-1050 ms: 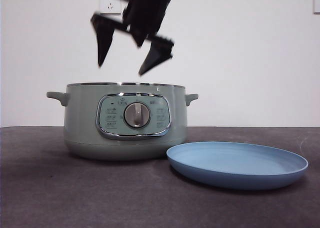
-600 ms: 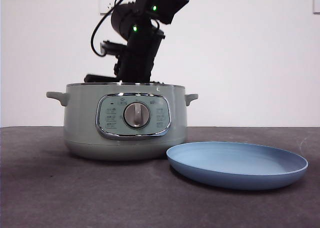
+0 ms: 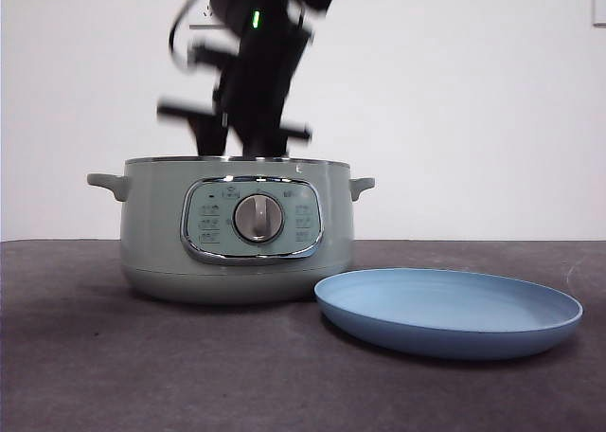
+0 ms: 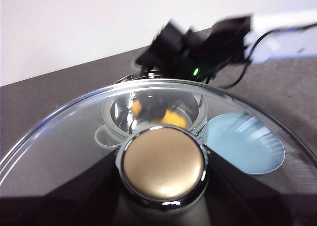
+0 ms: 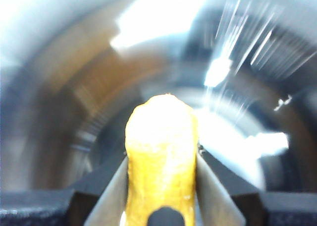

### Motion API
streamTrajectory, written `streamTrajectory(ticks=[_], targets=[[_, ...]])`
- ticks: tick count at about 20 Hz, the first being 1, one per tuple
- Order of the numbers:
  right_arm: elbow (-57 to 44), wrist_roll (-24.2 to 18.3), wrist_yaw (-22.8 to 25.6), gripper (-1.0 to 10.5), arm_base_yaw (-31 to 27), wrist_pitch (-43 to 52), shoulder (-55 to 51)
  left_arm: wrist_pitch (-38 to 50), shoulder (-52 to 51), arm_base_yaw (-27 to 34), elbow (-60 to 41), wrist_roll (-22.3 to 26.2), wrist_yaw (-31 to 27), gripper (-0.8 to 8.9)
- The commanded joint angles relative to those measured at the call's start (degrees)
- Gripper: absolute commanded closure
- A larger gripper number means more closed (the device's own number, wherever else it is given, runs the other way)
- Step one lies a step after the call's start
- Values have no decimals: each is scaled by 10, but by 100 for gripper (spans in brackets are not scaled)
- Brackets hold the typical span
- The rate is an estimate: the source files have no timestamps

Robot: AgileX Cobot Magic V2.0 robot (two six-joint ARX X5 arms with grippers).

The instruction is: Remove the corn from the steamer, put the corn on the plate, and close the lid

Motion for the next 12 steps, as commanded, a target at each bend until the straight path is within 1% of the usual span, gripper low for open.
streamTrajectory(ticks=[1, 2, 4, 6, 7, 10, 12], targets=[[3, 4, 3, 959, 1, -18, -78, 26, -5, -1, 8, 6, 1, 822], [3, 16, 3, 959, 1, -44, -114, 26, -5, -1, 8, 6, 1, 822], [3, 20, 12, 959, -5, -99, -174, 26, -5, -1, 8, 6, 2, 822], [3, 12, 56, 959, -7, -157, -224, 26, -5, -1, 8, 6, 2, 822], [3, 8, 65, 959, -9, -177, -244, 26, -5, -1, 8, 6, 2, 822], [0, 6, 73, 960, -23, -217, -282, 26, -5, -1, 8, 6, 3, 822], [-22, 4, 82, 960, -38, -233, -308, 26, -5, -1, 8, 6, 3, 822]])
